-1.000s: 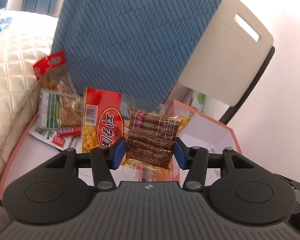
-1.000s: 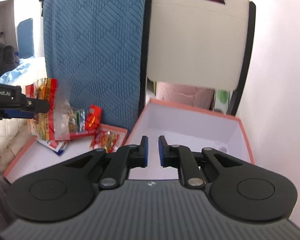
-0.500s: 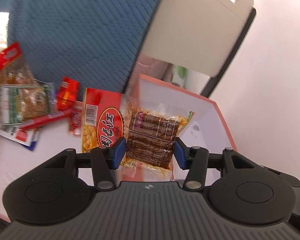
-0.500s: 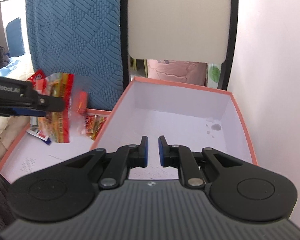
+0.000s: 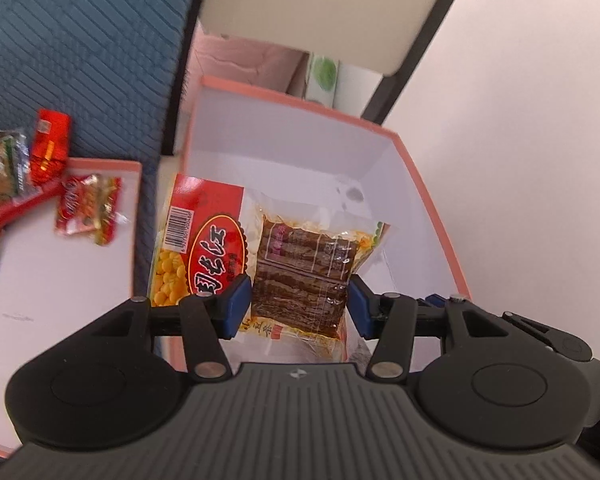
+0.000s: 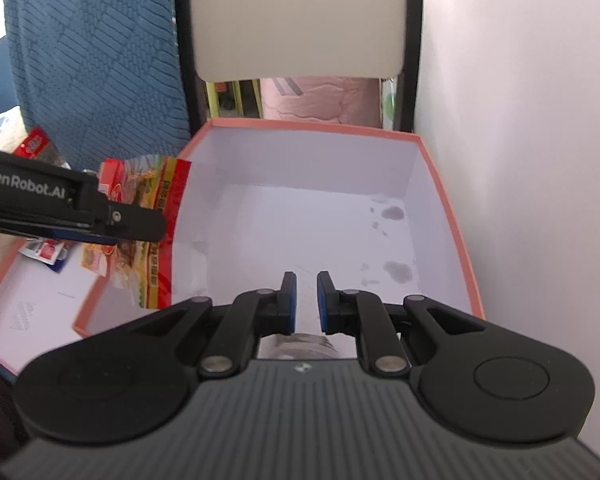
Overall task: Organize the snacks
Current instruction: 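Open the left tool to drop the packets into the pink box, then move the left tool back toward the snack pile on the tray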
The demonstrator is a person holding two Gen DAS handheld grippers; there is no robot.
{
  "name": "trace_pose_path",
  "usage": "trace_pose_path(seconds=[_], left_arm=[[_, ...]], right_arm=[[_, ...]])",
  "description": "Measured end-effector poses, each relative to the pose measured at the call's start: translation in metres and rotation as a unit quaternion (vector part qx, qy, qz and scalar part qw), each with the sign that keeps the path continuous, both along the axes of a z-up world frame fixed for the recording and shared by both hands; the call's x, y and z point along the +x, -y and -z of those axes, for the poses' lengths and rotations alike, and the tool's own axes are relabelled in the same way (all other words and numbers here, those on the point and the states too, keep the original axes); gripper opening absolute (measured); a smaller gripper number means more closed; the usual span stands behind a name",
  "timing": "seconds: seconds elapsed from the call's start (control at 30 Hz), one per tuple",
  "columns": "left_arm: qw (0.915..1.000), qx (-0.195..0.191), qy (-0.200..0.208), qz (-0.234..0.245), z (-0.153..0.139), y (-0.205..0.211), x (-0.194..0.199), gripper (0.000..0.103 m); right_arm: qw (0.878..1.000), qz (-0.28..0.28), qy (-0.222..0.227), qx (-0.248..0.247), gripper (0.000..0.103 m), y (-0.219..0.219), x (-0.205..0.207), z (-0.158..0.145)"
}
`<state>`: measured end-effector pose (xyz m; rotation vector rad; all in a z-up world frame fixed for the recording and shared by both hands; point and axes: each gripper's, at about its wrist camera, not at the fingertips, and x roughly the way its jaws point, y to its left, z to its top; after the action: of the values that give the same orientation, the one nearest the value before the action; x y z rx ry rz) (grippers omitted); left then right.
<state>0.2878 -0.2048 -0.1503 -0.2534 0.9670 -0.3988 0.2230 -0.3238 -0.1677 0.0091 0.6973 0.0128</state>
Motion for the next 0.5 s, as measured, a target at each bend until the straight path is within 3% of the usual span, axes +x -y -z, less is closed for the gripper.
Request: trace_pose_path(seconds=[0.23, 0.33, 0.5], left_arm=[[0.9999, -0.001, -0.005, 0.009, 0.009, 0.01, 0.002, 0.059], [0.9999, 0.011, 0.0, 0.012, 0.007, 0.011, 0.001, 0.079], [0.9994, 0.009, 0.032, 0.003, -0.008, 0.001, -0.009, 0.079]], right_arm=[[1.0, 0.006, -0.012, 0.004, 0.014, 0.011, 0.004, 0.01], [1.0, 0.007, -0.012, 0.007, 0.014, 0.012, 0.006, 0.012], [1.0, 0.009, -0.005, 0.01, 0.014, 0.013, 0.008, 0.009]])
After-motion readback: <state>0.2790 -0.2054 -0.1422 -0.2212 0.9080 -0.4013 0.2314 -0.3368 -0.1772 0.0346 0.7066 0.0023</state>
